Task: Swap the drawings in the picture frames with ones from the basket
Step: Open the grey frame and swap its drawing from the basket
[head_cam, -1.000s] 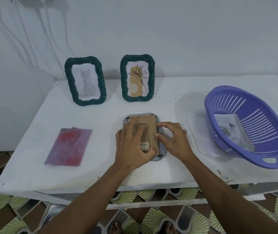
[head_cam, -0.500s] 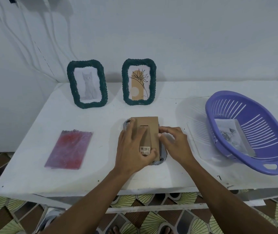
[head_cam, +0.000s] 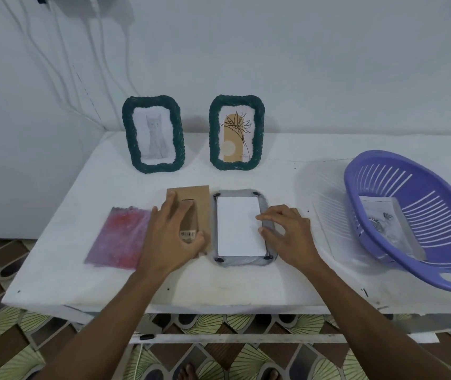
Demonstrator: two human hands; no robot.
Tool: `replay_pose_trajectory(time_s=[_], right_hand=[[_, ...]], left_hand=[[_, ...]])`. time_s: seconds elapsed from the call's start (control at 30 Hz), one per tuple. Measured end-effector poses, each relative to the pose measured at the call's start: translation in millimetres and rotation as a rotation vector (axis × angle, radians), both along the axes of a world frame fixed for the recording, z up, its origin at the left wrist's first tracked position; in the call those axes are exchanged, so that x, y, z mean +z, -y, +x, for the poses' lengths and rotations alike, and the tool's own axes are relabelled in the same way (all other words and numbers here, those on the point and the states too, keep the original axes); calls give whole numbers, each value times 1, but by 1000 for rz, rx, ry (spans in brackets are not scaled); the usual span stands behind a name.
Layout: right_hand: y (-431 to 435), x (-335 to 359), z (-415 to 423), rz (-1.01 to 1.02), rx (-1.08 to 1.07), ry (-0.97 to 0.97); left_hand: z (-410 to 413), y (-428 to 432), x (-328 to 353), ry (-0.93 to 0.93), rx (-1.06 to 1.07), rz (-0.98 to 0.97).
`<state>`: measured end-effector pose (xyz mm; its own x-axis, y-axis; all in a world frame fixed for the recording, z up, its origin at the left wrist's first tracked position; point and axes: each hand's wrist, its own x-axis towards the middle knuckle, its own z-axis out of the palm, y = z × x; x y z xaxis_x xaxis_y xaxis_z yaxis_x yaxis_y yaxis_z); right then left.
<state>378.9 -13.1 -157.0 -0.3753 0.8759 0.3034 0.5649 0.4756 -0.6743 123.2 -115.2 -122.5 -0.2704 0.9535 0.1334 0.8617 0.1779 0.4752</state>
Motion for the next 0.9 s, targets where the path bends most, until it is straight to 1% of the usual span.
replay_pose_trajectory(time_s=[0.13,0.27,0.47,0.6,0.73,0.83,0.9], right_hand=[[0,-1,-1,18,1,62],[0,-3,1,2,-11,56],[-6,-3,11,2,22,44],[-6,-1,14,-2,64,-6],[-6,1,13,-38,62,-51],[-5,1,13,-58,49,-99],[-5,2,14,-57,51,-120]], left_hand=[[-1,5,-1,-15,-24,-36],[-2,4,-6,-41,-28,-43],[-15,5,-20,-161,-60,-81],[-17,5,-22,-202,-73,-83],[-10,-2,-9,-184,-138,-32],[17,-14,3,-109,-238,29],[37,-23,3,-103,-267,26]])
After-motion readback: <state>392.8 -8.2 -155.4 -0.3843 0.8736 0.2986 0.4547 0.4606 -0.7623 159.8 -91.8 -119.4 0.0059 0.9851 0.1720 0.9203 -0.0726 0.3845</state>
